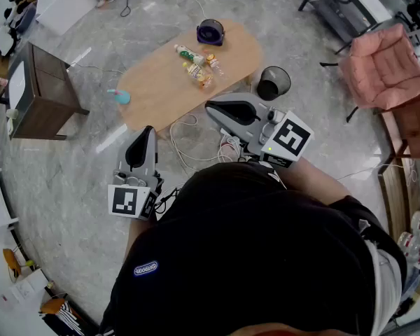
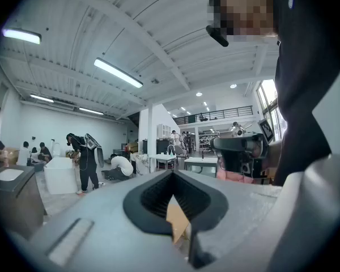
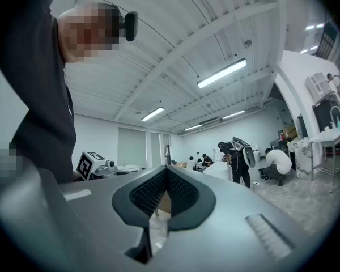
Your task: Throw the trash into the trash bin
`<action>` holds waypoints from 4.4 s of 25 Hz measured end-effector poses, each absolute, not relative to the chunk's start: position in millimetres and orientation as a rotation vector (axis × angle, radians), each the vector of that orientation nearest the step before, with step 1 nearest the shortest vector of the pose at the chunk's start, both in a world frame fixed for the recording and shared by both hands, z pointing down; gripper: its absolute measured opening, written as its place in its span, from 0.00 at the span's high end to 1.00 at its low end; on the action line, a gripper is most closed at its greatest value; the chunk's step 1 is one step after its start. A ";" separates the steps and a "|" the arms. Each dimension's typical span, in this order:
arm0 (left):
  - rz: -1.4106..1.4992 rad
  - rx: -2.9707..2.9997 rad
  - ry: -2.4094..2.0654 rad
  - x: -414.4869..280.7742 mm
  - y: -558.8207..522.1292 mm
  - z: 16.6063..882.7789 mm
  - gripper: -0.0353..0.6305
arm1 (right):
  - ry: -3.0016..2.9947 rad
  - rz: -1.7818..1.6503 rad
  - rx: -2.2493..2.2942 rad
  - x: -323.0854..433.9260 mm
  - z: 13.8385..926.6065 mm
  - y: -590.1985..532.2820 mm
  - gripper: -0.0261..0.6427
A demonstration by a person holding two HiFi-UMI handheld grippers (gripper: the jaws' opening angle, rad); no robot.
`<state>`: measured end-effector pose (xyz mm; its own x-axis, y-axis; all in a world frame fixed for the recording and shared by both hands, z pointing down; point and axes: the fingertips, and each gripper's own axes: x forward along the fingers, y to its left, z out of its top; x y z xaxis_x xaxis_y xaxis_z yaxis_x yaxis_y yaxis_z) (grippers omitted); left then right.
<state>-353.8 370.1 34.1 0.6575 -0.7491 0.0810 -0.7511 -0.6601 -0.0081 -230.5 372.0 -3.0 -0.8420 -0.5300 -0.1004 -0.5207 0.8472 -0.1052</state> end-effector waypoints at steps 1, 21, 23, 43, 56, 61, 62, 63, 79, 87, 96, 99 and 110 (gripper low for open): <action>0.121 2.835 -1.282 -353.9 370.4 33.6 0.94 | 2.900 -0.109 -0.833 -230.3 -3.5 372.1 0.92; 0.143 2.813 -1.364 -293.1 342.8 41.8 0.62 | 2.823 -0.160 -1.124 -124.0 23.8 329.1 0.40; 0.146 2.798 -1.410 -286.8 333.8 41.9 0.55 | 2.815 -0.163 -1.146 -108.3 27.9 321.5 0.35; 0.344 2.546 -1.768 -187.2 303.8 44.1 0.49 | 2.859 -0.219 -0.903 11.7 52.4 264.1 0.41; 0.148 2.501 -1.744 -238.9 254.8 62.4 0.50 | 2.896 -0.197 -0.988 -30.3 57.2 231.5 0.41; 0.141 2.528 -1.685 -273.0 207.5 96.3 0.50 | 2.910 -0.173 -1.103 -56.6 80.5 196.0 0.41; 0.142 2.527 -1.672 -282.8 197.6 103.0 0.51 | 2.902 -0.200 -1.128 -64.1 86.4 187.3 0.41; 0.143 2.530 -1.663 -294.0 187.8 106.4 0.51 | 2.895 -0.229 -1.146 -73.4 90.2 179.4 0.41; 0.159 2.614 -1.488 -400.0 62.1 120.4 0.53 | 2.908 -0.254 -1.391 -179.7 80.3 88.6 0.40; 0.135 2.646 -1.365 -403.3 39.7 143.6 0.55 | 2.896 -0.352 -1.509 -190.0 97.7 95.0 0.40; 0.113 2.732 -1.246 -330.4 17.5 135.3 0.58 | 2.817 -0.326 -1.619 -127.8 89.2 89.7 0.40; 0.144 2.764 -1.271 -298.5 13.4 126.5 0.58 | 2.796 -0.337 -1.589 -95.8 92.6 84.5 0.40; 0.238 2.657 -1.535 -169.6 10.1 121.1 0.58 | 2.819 -0.374 -1.304 24.0 112.7 33.8 0.40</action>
